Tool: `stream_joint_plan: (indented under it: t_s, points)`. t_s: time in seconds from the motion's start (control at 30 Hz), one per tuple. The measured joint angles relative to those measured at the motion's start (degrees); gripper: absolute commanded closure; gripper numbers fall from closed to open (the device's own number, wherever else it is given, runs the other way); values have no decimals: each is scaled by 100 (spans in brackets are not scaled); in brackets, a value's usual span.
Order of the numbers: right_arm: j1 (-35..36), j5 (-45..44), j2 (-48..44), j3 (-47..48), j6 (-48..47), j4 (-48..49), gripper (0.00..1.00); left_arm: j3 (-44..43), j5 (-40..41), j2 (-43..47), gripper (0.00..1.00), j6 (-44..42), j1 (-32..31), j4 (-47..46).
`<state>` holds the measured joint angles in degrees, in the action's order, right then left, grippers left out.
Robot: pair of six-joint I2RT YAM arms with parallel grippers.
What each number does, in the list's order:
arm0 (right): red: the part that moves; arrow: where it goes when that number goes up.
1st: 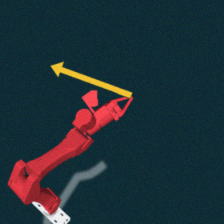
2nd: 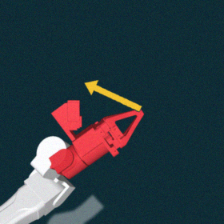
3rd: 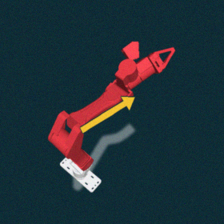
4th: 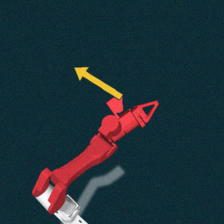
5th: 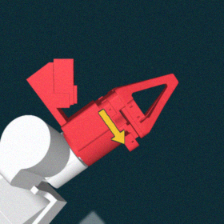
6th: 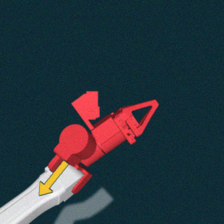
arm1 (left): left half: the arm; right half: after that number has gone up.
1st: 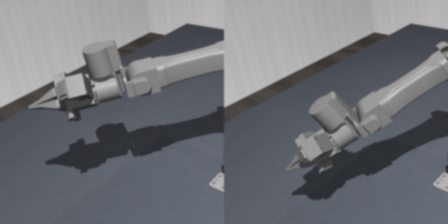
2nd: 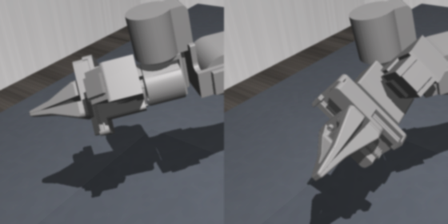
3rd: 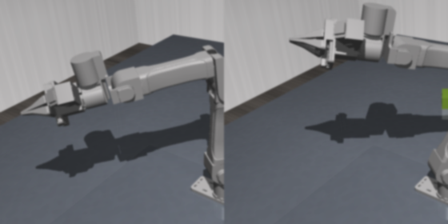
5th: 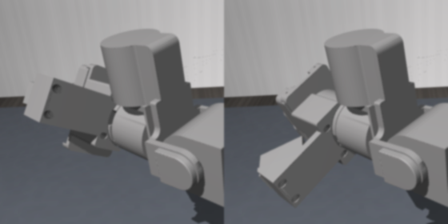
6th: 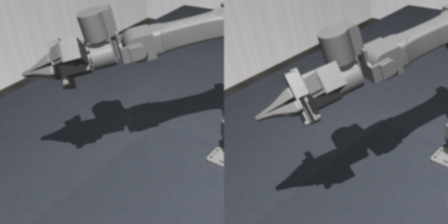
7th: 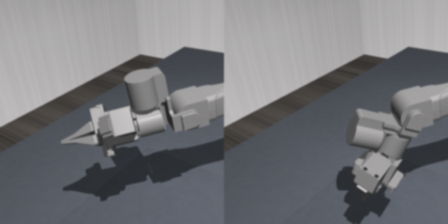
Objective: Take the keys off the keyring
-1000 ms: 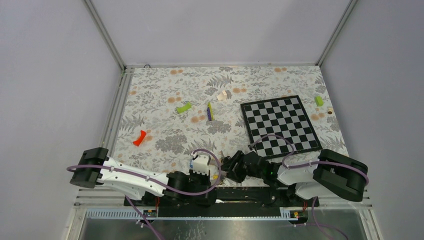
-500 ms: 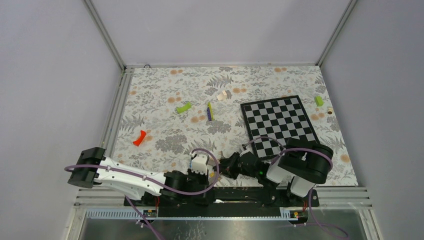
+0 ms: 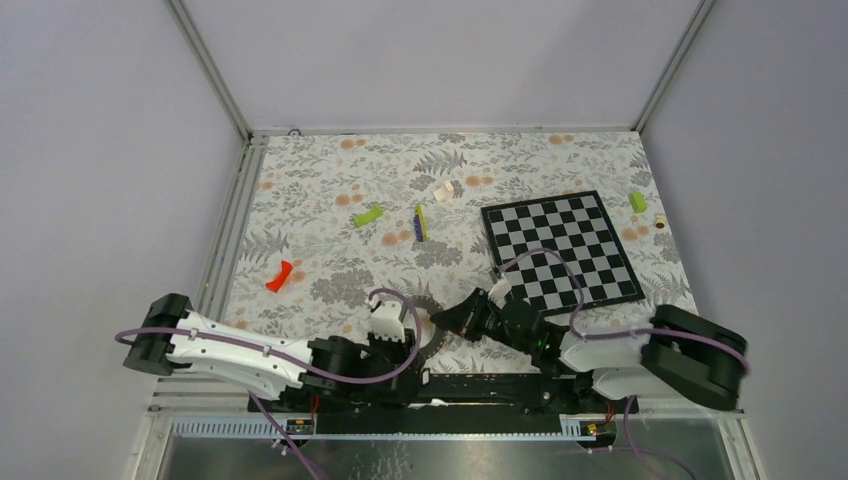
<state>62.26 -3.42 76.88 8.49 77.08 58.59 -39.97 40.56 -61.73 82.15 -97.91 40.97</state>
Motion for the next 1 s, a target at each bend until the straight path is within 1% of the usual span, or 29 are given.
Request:
stream_joint_plan:
  t_s: [0.1,0.23,0.3,0.37,0.47,0.6,0.8,0.9,1.0]
  points:
    - [7,-352,-1292,260,-1012,-1038,100,-197,157,216,54,-125,0,63]
    - [17,-981,-2839,487,-2188,-1766,100,-717,341,398,42,-503,0,131]
    - [20,-1285,-3412,667,-2857,-2083,100,-1038,426,463,38,-833,0,92]
    - [22,-1523,-3759,861,-3421,-2385,100,-1309,485,542,36,-1222,0,-42]
    - [24,-1805,-4083,1187,-4168,-2826,100,-1541,525,695,32,-1882,0,-409]
    - [26,-2055,-4356,1681,-5034,-3340,100,-1493,603,1001,28,-2726,0,-1038]
    - [26,-2216,-4564,2474,-6089,-3762,100,-787,647,1644,27,-4070,0,-2507]
    - [26,-2225,-4577,2804,-6448,-3845,100,-505,625,1729,25,-4793,0,-3222]
    - [26,-2164,-4575,3095,-6754,-3899,100,-411,549,1615,22,-5630,0,-3864]
